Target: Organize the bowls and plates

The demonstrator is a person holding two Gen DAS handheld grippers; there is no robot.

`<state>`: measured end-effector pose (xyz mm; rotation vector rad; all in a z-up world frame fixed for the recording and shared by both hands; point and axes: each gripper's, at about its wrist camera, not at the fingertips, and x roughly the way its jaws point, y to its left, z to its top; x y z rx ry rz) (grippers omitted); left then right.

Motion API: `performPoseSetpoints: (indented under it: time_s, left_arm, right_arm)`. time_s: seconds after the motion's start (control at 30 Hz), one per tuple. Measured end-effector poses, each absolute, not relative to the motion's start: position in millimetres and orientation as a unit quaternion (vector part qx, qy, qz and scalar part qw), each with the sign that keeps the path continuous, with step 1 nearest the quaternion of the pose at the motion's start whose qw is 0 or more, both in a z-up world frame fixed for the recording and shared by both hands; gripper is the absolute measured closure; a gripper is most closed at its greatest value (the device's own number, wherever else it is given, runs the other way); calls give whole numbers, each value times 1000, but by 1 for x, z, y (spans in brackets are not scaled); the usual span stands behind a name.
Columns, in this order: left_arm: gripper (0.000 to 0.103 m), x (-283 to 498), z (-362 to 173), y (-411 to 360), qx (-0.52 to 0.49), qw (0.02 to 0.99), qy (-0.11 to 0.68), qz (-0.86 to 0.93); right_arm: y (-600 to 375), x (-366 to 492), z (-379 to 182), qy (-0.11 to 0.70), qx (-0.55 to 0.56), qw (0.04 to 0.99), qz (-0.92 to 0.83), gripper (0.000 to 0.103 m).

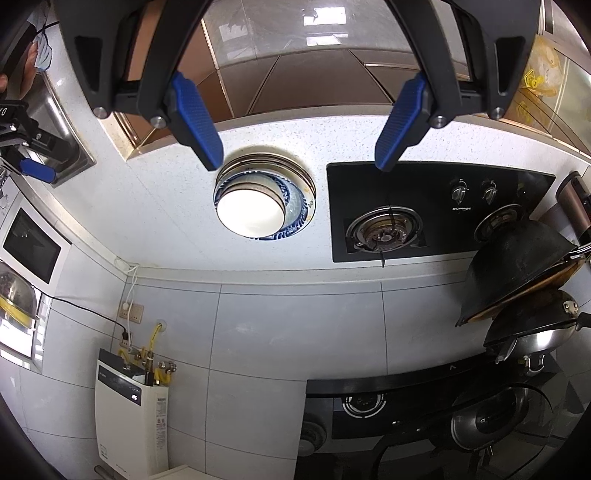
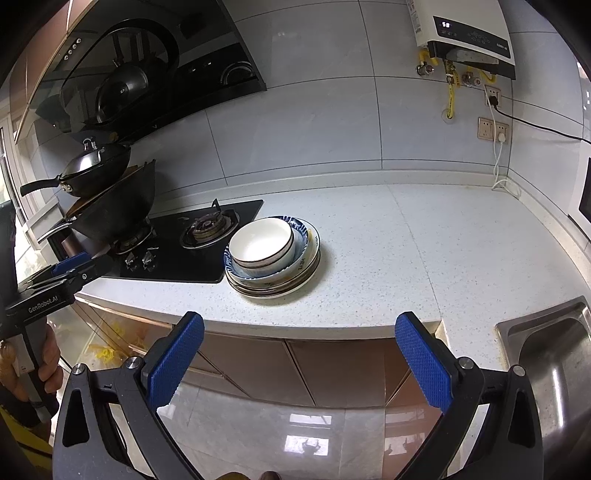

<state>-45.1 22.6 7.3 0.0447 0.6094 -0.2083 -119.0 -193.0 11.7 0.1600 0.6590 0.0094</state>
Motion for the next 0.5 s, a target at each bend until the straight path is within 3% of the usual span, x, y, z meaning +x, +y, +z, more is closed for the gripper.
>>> performPoseSetpoints:
  time_s: [0.5]
  left_arm:
    - [19, -54, 6, 27, 26, 948, 303, -91]
  right_arm:
    - [-194, -124, 14, 316, 82, 945, -5, 1]
